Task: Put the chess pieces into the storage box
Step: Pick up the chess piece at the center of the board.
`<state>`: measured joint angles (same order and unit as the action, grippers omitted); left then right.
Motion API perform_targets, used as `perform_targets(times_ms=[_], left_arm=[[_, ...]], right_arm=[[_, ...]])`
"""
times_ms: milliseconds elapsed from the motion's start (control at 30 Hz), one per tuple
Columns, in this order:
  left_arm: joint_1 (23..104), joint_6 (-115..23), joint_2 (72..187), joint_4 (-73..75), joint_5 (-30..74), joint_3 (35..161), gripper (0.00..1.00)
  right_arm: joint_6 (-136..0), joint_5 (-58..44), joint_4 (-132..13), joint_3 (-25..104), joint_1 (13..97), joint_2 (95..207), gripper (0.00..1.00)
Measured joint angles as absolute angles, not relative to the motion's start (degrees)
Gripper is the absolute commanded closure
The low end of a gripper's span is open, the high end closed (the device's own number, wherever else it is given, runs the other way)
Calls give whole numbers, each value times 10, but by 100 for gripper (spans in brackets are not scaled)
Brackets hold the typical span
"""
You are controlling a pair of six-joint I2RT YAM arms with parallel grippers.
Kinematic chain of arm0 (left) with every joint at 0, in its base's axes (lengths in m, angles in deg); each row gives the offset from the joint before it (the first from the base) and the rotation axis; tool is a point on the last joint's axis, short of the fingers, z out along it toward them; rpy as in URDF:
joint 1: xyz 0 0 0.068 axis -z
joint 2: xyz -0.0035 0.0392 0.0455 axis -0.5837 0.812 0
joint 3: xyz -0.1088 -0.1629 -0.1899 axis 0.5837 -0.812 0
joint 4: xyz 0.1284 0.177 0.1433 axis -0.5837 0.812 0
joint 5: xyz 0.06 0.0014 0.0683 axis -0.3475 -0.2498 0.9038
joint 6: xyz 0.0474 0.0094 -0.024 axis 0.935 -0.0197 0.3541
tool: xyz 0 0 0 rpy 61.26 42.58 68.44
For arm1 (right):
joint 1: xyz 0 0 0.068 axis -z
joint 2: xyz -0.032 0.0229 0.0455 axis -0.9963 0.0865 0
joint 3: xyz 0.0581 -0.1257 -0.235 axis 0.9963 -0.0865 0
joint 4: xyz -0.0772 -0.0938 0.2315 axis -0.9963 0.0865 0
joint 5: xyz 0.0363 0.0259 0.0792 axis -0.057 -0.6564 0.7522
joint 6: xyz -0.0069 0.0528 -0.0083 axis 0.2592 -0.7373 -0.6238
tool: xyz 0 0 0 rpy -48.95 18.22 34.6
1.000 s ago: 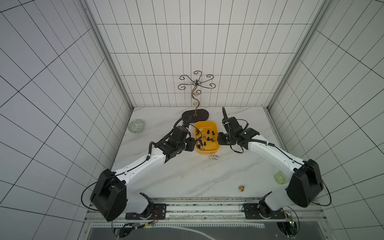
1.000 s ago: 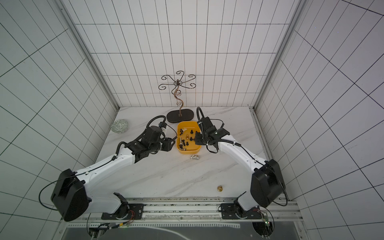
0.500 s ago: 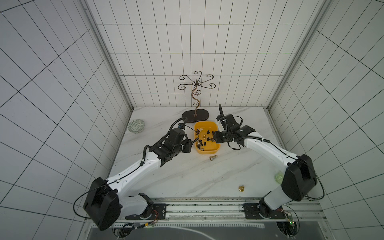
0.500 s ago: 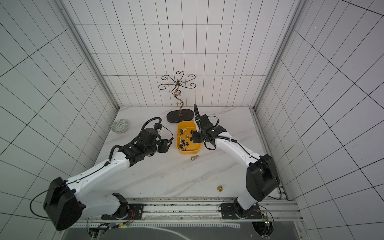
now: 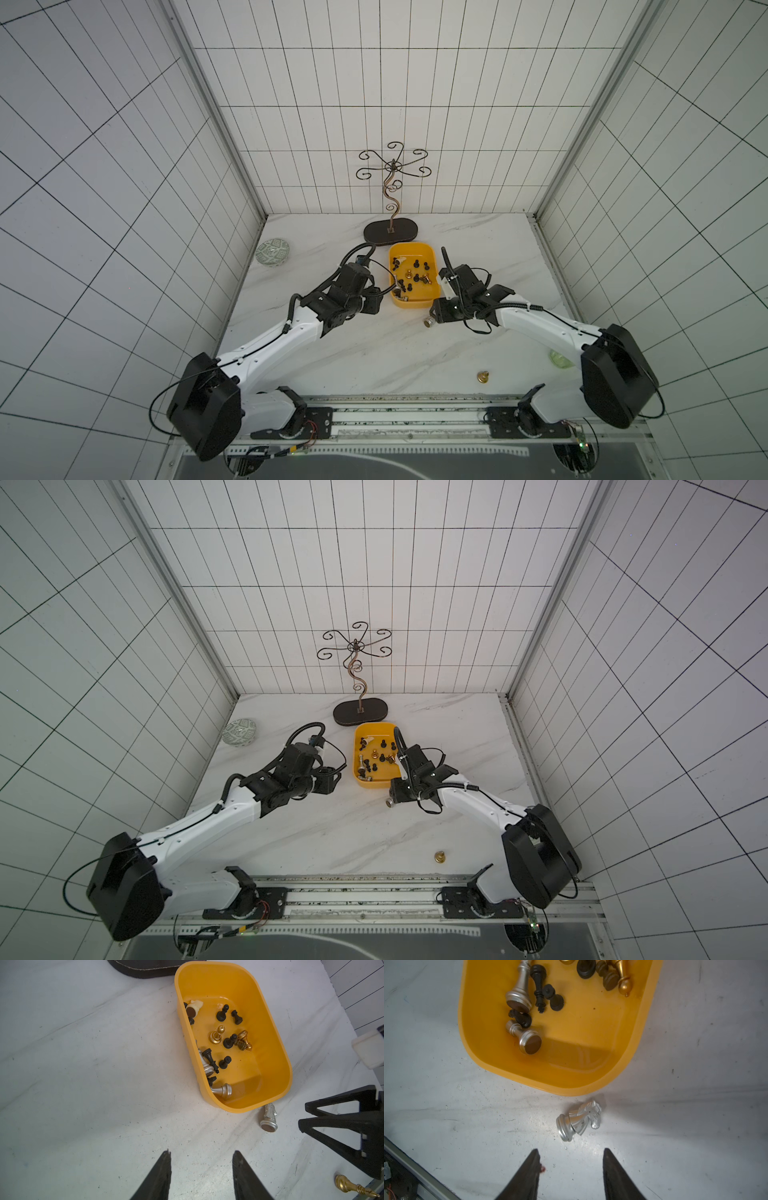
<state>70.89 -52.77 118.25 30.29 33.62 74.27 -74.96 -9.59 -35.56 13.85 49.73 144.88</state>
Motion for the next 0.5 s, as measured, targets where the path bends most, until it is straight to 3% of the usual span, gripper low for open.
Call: perform_targets(times_ms=[133,500], left_arm=[[709,-528,1183,305,329,741,53],[709,-525,1181,304,322,735,53]], right_arm=[[-766,-107,-374,139,484,1467,33],[-807,-162,-384,140,440,1546,34]])
